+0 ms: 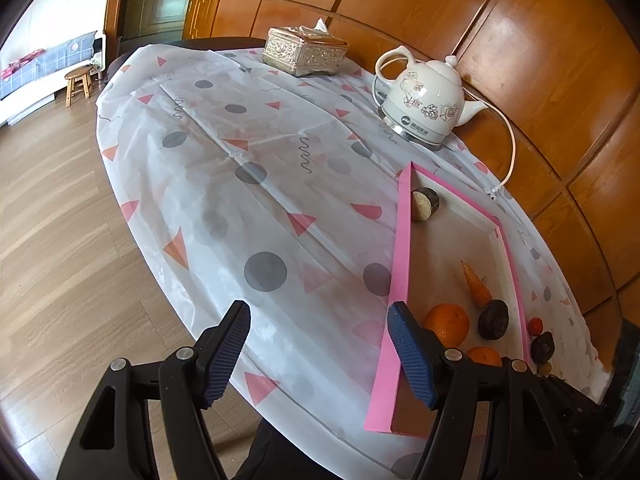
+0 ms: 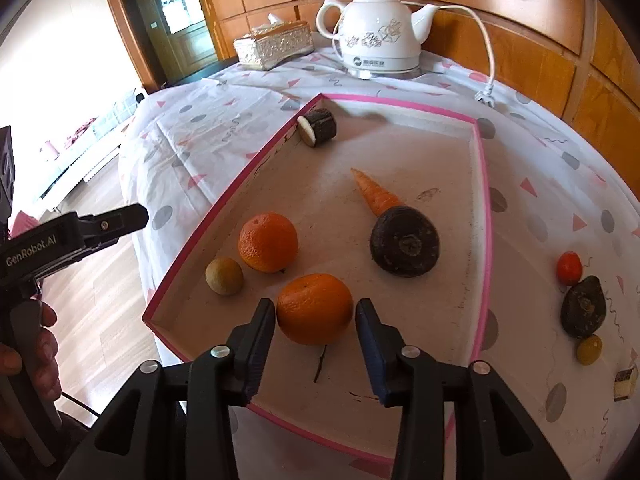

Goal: Organize fruits
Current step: 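Carry the orange into the pink tray and open the right tool, then reach the left tool toward the remaining dark beet on the cloth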

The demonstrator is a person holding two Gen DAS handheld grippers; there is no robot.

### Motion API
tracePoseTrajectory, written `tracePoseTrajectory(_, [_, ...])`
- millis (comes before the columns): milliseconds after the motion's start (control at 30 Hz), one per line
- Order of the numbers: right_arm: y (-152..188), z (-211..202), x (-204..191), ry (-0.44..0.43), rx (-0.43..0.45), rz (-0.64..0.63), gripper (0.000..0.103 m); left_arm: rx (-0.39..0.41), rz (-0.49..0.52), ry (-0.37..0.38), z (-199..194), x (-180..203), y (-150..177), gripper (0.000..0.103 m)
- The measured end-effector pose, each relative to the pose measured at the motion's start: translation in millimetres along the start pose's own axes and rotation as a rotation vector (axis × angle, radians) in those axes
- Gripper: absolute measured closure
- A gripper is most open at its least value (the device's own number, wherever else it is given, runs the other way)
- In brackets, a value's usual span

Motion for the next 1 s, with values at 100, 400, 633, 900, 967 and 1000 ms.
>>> tracePoseTrajectory(100, [-0.5,-8.3,2.8,0.011,0.025,0.006,0.059,0.01,0.013,0.001,-2.5,3.5,0.0,0.031])
tracePoseTrajectory(400, [2.9,-42.3,24.3,0.056,0.117,0.081,0.059,0.023,0.057,0.005,-8.2,14.5,3.2,0.031])
tracePoseTrajectory(633, [20.8,-73.1,64.4,0.132,0.179,0.2,0.059,0.04,0.108,0.015,-13.0,26.5,5.2,0.031])
tracePoseTrajectory(900, [54.0,-99.6,124.0,0.264,0.205,0.371,0.059,0.051,0.172,0.025,-16.4,41.9,8.7,0.031])
tracePoseTrajectory(967, [66.0,-106.5,140.3,0.308,0.205,0.414,0.059,0.052,0.181,0.027,-16.6,44.2,9.1,0.031])
tracePoseTrajectory(1000, [71.4,-109.1,147.0,0.325,0.205,0.431,0.059,0.053,0.184,0.027,-17.0,45.0,9.4,0.031])
Point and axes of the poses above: each gripper's, at about its wrist camera, not at the fingertips, and z roughly the way its jaws point, x to its right, y to its underside, the point moved 2 cm from there along z, roughly the way its jaws point, and after that the axes turned 6 degrees about -y, right-handed, at the moved point
